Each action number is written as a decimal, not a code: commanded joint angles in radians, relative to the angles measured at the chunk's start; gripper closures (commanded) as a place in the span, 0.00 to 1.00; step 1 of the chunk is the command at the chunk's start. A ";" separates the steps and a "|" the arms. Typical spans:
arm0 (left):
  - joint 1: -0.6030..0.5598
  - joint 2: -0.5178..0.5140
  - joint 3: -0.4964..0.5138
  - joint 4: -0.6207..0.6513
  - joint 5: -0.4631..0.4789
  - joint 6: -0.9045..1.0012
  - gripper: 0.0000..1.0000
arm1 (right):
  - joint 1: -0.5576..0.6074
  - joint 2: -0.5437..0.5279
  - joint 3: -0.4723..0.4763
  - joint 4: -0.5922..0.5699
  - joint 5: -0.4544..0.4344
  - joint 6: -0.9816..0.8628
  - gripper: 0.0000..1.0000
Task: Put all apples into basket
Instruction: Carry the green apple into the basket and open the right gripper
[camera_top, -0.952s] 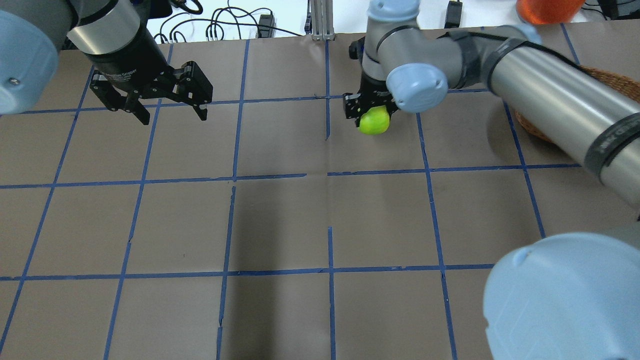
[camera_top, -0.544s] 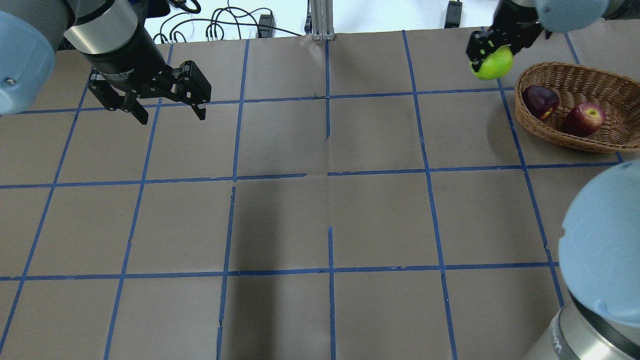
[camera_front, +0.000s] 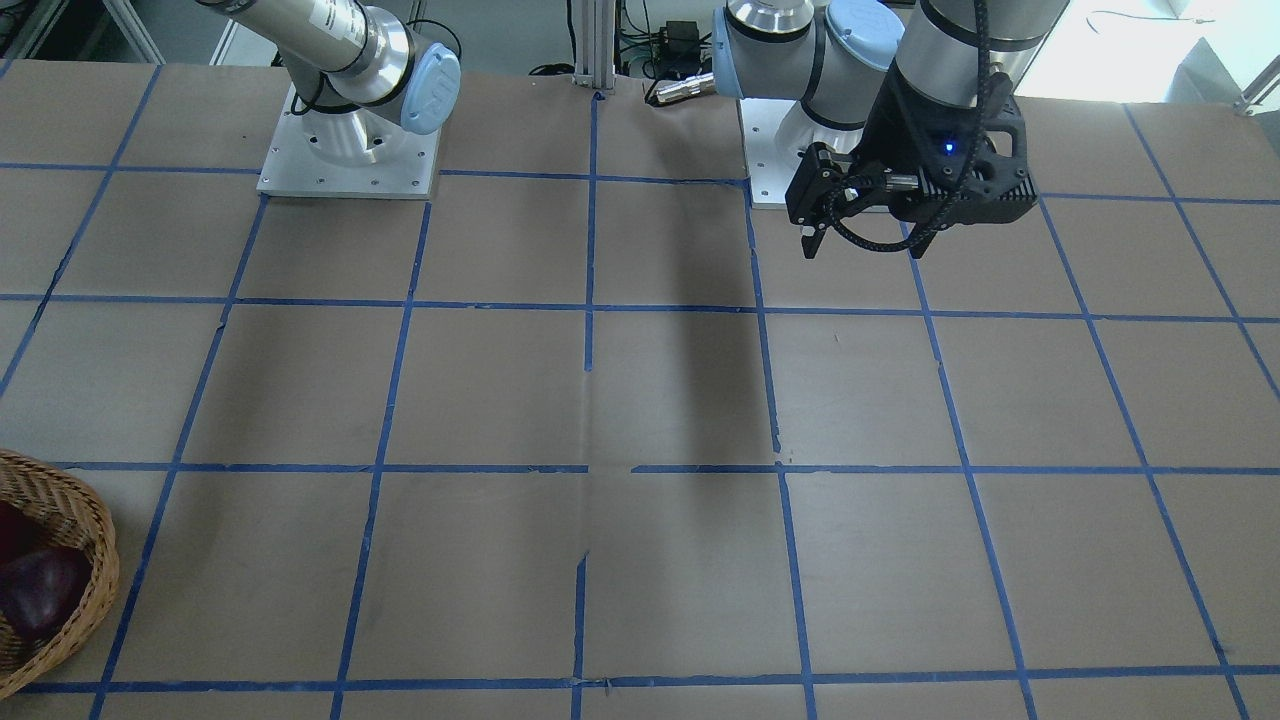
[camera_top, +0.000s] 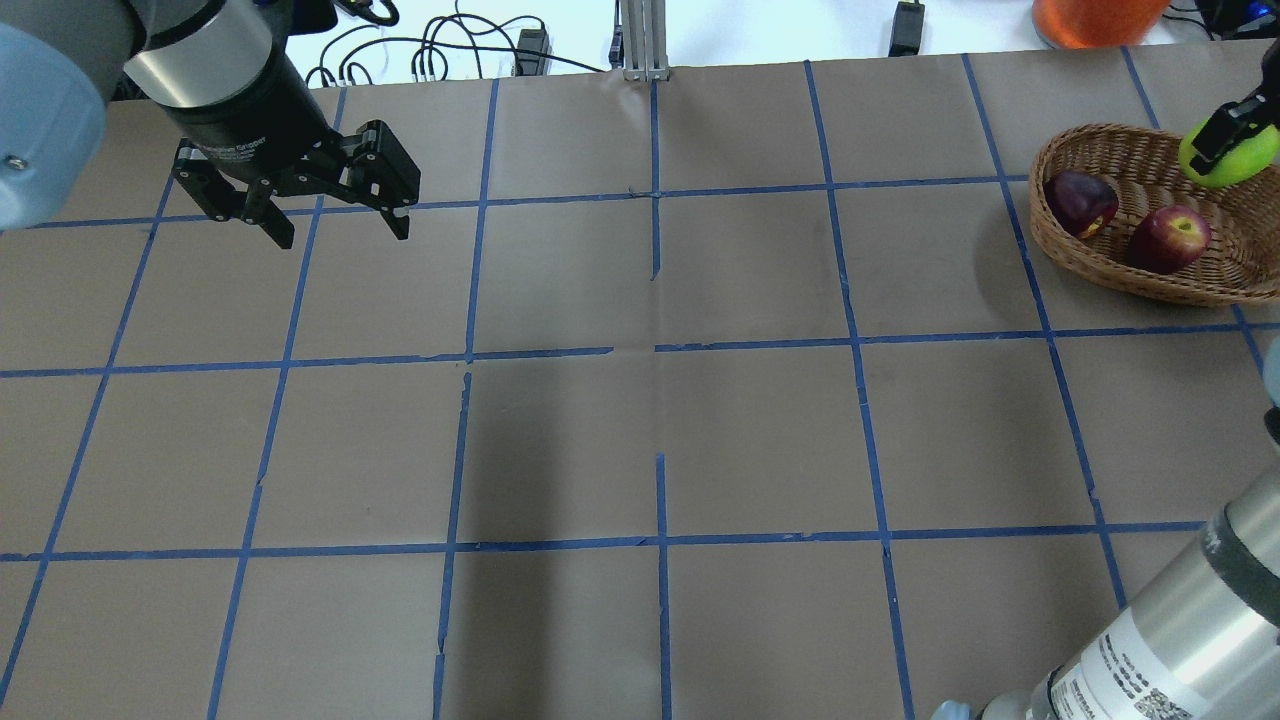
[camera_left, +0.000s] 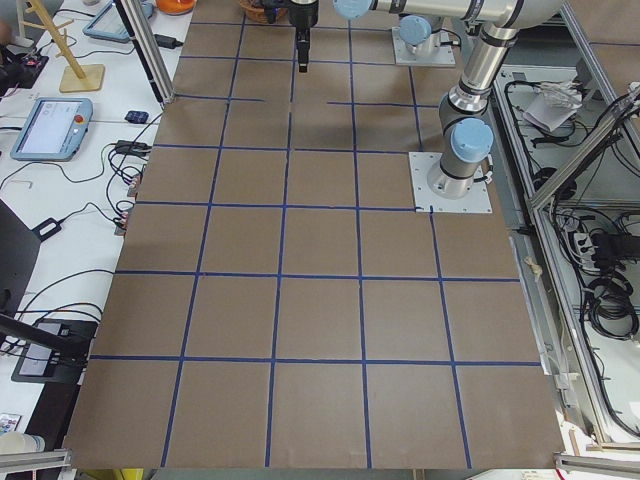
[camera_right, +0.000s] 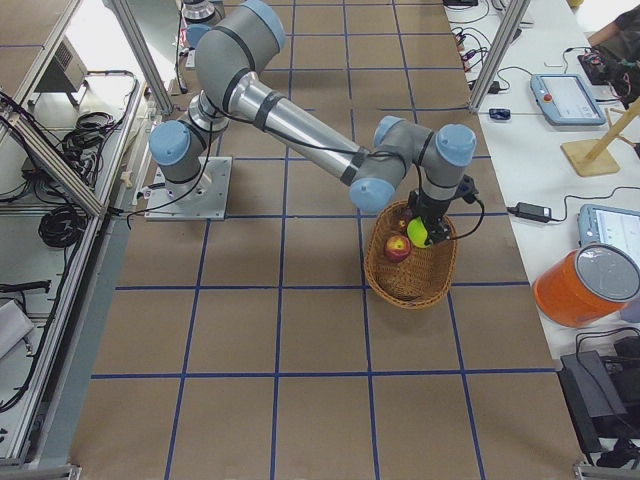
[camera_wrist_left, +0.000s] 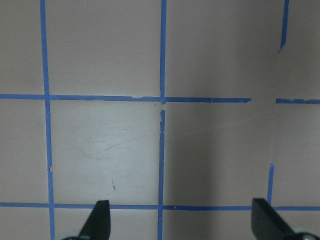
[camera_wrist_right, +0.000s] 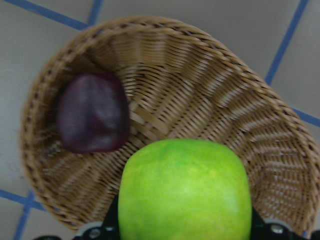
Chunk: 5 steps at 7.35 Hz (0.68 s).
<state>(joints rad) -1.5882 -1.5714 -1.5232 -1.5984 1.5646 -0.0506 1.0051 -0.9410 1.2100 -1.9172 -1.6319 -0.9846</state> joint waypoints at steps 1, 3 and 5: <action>0.002 0.002 0.000 0.000 0.000 0.000 0.00 | -0.048 0.054 0.009 -0.051 -0.013 -0.097 0.59; 0.002 0.004 -0.002 0.000 0.000 0.000 0.00 | -0.053 0.051 0.000 -0.036 -0.012 -0.074 0.00; 0.002 0.005 -0.002 0.000 0.000 0.000 0.00 | 0.031 -0.045 -0.061 0.154 -0.069 0.095 0.00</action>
<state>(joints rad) -1.5859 -1.5674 -1.5246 -1.5984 1.5646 -0.0506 0.9778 -0.9232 1.1876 -1.8750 -1.6720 -0.9988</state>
